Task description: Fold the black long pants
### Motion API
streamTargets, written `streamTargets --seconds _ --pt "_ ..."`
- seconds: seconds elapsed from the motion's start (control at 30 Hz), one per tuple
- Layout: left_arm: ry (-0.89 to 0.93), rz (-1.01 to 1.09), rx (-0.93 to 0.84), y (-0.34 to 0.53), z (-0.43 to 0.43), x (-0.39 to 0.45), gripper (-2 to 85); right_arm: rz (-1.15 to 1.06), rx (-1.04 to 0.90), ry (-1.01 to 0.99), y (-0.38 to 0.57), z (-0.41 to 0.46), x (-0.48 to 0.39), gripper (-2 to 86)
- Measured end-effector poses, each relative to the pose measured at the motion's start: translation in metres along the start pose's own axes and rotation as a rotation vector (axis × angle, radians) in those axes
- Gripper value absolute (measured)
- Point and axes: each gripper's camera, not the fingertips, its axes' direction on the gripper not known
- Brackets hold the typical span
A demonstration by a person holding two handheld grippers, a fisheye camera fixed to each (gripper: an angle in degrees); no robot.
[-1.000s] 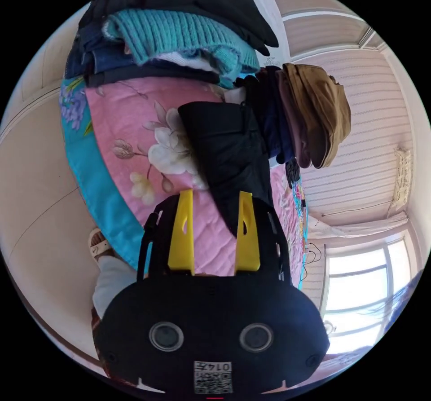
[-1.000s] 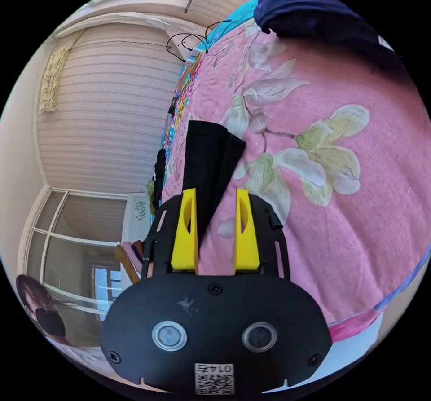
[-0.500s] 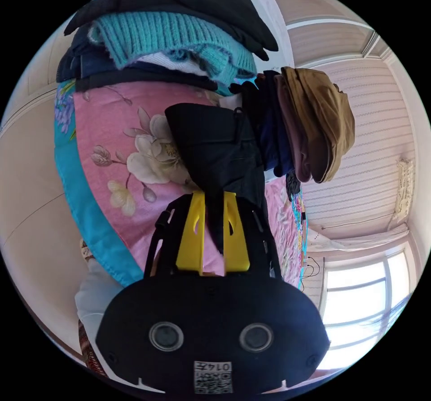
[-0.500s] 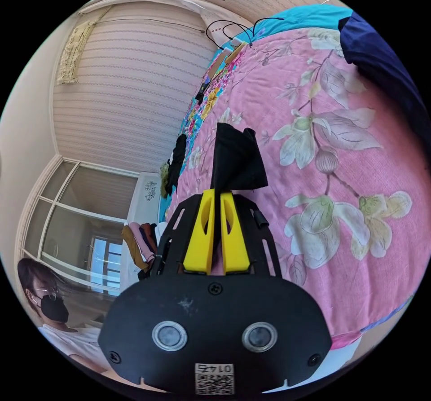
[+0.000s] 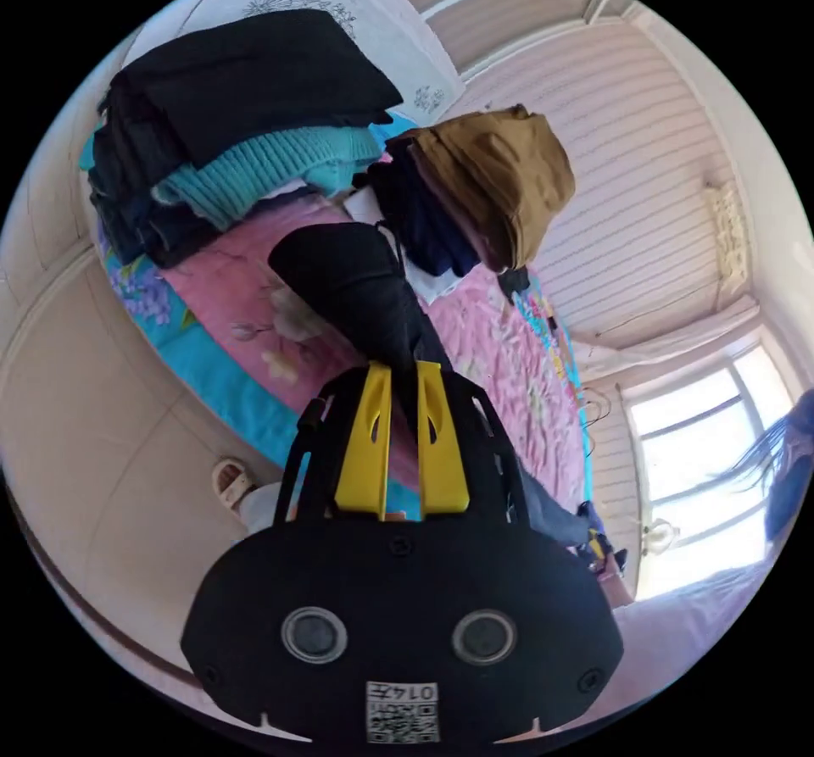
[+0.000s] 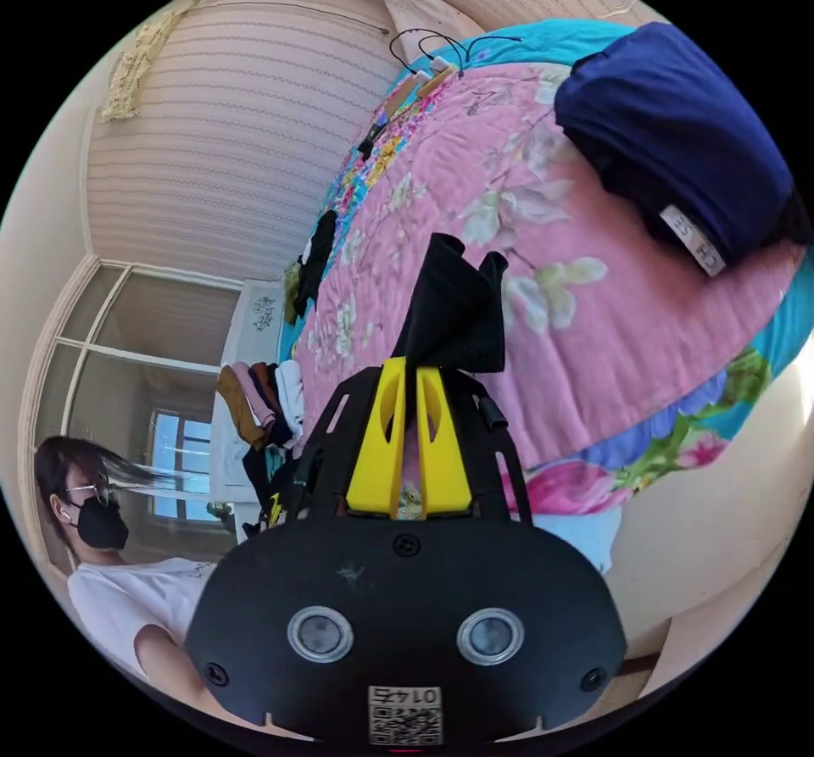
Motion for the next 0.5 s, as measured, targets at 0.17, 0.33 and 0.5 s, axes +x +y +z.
streamTargets --seconds 0.17,0.33,0.5 --pt "-0.334 0.294 -0.102 0.035 0.004 0.059 5.0 0.034 -0.026 0.319 0.036 0.013 -0.001 1.5" --pt "-0.406 0.815 -0.182 0.066 0.024 0.178 4.8 -0.394 0.02 0.691 0.059 0.039 -0.085 1.6" --pt "-0.287 1.238 -0.334 0.102 0.118 0.297 5.1 -0.971 -0.4 0.588 0.089 0.171 -0.178 5.1"
